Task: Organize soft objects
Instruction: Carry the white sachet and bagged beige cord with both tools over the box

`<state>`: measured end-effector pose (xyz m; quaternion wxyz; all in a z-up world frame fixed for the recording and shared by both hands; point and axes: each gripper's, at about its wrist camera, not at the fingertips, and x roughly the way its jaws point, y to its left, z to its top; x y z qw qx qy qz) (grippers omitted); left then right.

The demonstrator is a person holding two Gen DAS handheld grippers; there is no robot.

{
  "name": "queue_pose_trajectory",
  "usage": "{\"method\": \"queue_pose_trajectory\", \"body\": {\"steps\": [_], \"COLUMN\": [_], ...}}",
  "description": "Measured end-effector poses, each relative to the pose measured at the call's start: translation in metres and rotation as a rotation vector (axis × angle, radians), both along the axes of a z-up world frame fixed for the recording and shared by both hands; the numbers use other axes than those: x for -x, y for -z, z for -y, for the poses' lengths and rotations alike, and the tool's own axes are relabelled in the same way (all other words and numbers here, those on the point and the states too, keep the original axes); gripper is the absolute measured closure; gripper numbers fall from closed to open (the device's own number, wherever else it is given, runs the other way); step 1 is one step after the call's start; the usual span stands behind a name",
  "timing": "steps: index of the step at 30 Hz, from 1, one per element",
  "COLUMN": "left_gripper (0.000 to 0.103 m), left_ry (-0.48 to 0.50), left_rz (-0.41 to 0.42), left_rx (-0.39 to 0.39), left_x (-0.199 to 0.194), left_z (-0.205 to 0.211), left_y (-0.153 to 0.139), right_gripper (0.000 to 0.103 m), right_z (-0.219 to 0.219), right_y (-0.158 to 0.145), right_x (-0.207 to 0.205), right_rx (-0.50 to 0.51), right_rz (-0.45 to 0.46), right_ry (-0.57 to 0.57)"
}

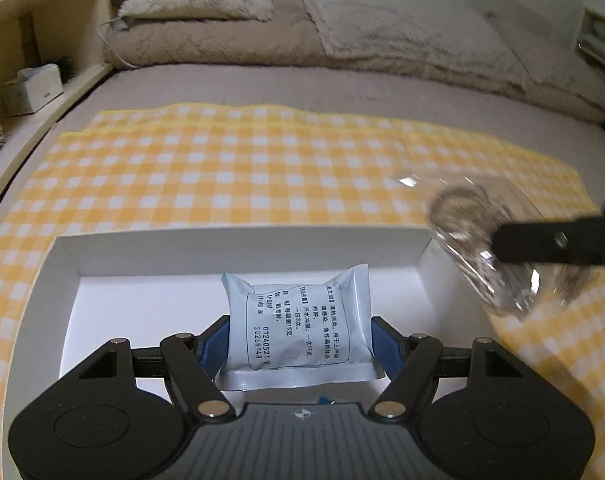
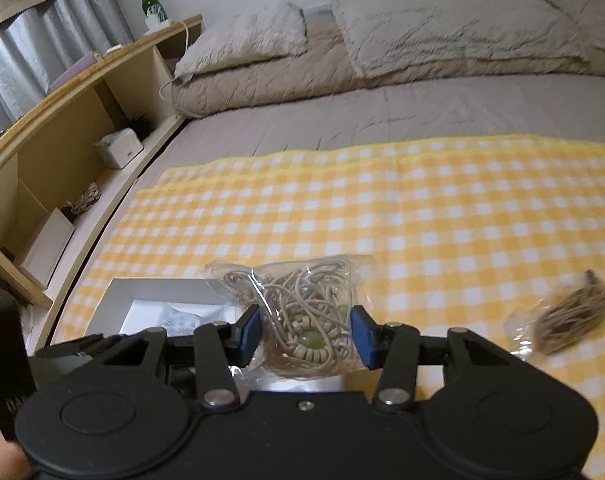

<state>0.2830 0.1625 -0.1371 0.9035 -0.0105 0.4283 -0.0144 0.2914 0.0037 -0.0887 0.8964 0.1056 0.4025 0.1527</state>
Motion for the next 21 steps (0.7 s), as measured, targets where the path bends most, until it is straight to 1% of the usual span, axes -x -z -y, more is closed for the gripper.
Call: {"method": "queue_pose_trajectory", "body": {"steps": [2, 6, 14, 19, 21], "left_gripper": [0.030, 0.030, 0.030, 0.030, 0.030], "left_ry": [0.006, -0.017, -0.120, -0.102, -0.087], "left_rz": [-0.011, -0.016, -0.061, -0.054, -0.051], "left_rx": [-0.009, -0.027, -0.039, -0.015, -0.013], "left_x": [-0.001, -0.003, -0.005, -0.003, -0.005], "left_z": [-0.002, -0.013, -0.038, -0.040, -0.037], "left_y": [0.005, 0.011, 0.011, 0.013, 0.013], "right_gripper": [0.054, 0.054, 0.054, 0.054, 0.052], "right_z": [-0.008, -0.024, -0.046, -0.052, -0.055], "right_y": [0.006, 0.015, 0.035, 0.050, 0.054], "right_x": [-0.005, -0.013, -0.020, -0.026, -0.027], "right_rx": [-0.012, -0.021, 0.018, 0.061, 0.072], "right_rz": [-0.018, -0.037, -0.060, -0.079, -0.082], "right_ry": [-0.006, -0.022, -0.071, -0.067, -0.060]}}
